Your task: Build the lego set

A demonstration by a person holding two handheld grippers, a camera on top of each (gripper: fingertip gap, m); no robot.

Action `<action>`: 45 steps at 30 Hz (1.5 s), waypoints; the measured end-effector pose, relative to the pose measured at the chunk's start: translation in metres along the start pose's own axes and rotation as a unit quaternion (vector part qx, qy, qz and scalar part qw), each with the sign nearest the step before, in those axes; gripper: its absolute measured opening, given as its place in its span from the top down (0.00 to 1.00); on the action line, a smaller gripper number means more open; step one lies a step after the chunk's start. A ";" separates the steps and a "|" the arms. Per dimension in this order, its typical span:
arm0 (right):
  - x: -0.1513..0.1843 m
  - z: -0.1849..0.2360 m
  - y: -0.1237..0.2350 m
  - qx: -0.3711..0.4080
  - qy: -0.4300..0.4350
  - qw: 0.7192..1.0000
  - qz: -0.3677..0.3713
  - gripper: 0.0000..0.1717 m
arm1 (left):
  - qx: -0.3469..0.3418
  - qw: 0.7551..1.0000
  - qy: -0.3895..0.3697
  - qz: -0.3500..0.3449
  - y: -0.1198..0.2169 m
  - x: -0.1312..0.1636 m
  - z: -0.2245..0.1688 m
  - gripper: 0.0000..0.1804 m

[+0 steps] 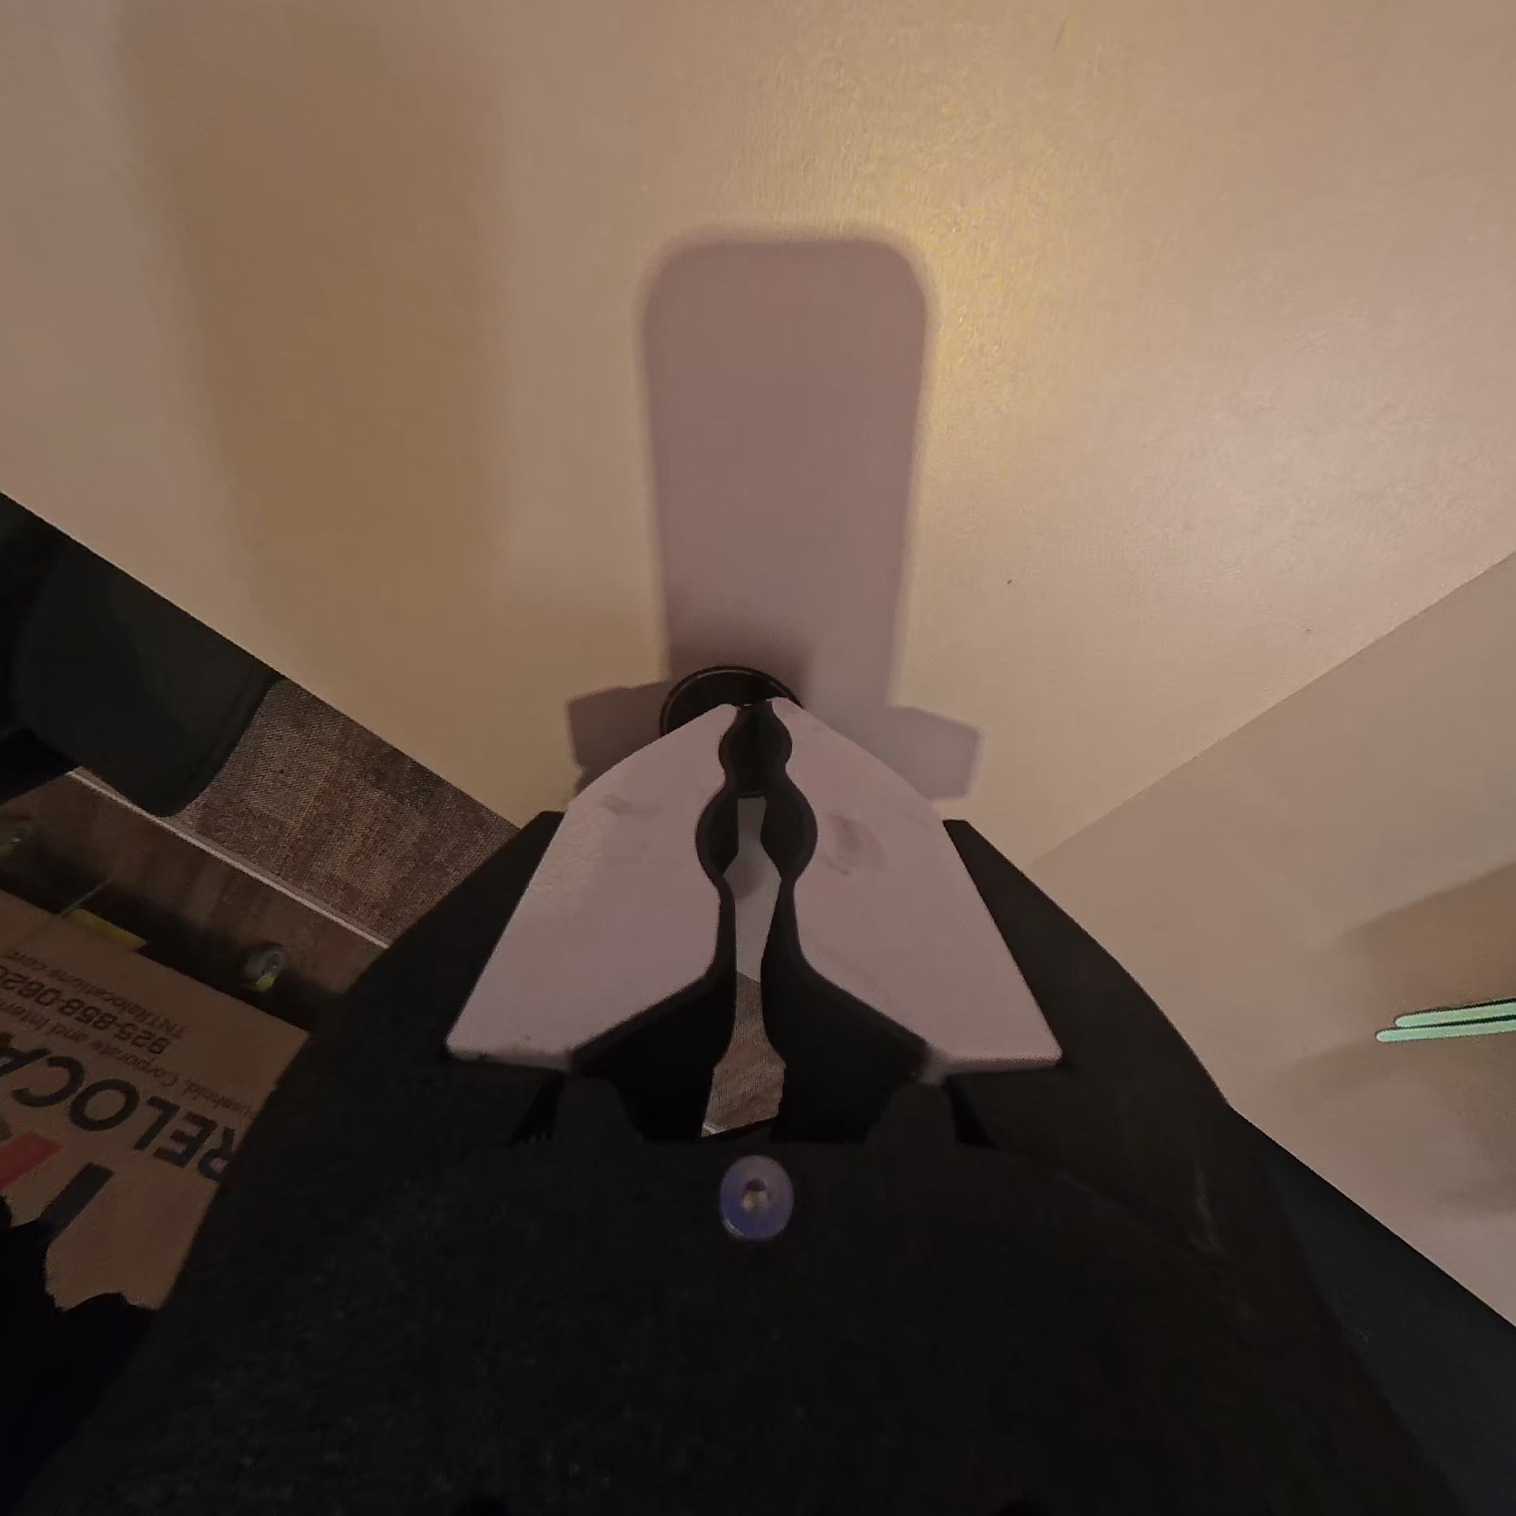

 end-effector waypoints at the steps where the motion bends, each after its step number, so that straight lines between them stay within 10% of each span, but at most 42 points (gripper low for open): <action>1: -0.001 0.000 -0.001 0.001 0.001 1.000 0.003 1.00 | 0.000 1.000 0.003 0.000 0.000 0.000 0.000 0.87; 45: 0.000 0.017 0.008 0.057 0.008 0.996 -0.065 0.98 | -0.007 1.000 0.004 0.006 -0.001 -0.003 0.001 0.87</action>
Point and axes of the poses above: each gripper's, where its closed fingertips meet, y back along the fingers, x out of its underside, z = x × y across the jaws, the point moved 10 cm from there along y, back along the fingers, and after that the axes turned 12 degrees about z, right-handed, at the moved point
